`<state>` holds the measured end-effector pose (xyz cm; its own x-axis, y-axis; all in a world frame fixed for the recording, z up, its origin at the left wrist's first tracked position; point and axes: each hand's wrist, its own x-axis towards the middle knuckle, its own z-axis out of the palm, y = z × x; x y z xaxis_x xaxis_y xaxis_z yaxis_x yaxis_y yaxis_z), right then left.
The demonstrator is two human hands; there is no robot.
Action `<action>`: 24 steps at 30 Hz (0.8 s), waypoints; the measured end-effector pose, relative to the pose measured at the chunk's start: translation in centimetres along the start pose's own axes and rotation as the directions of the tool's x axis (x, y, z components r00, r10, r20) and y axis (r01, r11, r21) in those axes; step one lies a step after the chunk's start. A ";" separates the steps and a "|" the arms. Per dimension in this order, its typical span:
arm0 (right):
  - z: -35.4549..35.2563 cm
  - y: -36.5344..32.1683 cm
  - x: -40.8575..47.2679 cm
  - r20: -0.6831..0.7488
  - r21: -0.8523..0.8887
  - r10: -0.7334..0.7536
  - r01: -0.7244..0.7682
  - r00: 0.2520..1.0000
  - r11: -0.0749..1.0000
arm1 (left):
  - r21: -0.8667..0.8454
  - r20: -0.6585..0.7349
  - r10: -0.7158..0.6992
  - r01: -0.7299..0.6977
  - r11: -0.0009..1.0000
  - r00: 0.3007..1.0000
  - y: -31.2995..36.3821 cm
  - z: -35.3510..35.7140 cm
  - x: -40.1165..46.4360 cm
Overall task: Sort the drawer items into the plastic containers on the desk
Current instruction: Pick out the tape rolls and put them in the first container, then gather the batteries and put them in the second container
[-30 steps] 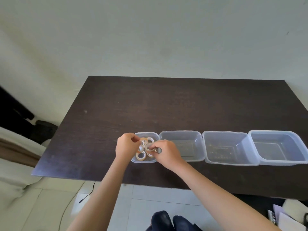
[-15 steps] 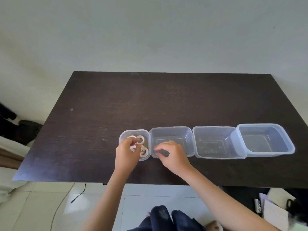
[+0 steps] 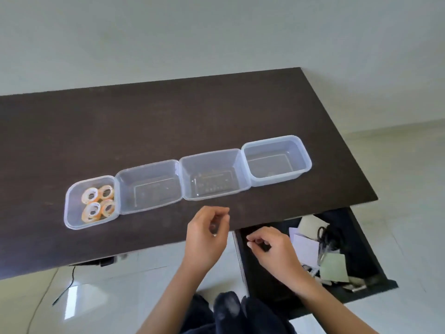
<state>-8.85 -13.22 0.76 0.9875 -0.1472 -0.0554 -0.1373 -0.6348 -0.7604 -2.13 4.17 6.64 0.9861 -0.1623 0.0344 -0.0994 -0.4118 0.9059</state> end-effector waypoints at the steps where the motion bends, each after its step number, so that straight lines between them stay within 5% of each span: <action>1: -1.2 1.8 -0.8 0.003 -0.012 0.065 -0.065 0.998 0.998 | -0.001 0.042 0.008 -0.007 1.000 0.999 0.4 1.9 -0.5; 7: -7.0 12.1 -4.3 0.114 -0.113 0.340 -0.328 0.933 0.938 | 0.135 0.373 -0.095 0.048 0.990 0.923 -0.3 14.0 -3.4; 12: -10.0 18.2 -4.5 0.185 -0.252 0.392 -0.342 0.901 0.905 | 0.448 0.616 -0.335 0.033 0.893 0.713 -4.6 21.6 -5.2; 16: -11.5 20.7 -2.8 0.129 -0.299 0.422 -0.371 0.897 0.879 | 0.614 0.628 -0.506 0.023 0.789 0.591 -6.9 24.1 -6.6; 24: -11.1 22.7 0.0 0.188 -0.438 0.517 -0.400 0.835 0.805 | 0.725 0.586 -0.572 -0.057 0.686 0.574 -7.6 25.4 -8.0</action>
<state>-12.84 -36.05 -9.32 0.7679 -0.3085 -0.5615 -0.5394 -0.7841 -0.3069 -12.70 -14.21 -11.21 0.5453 -0.3830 -0.7456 -0.2206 -0.9237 0.3131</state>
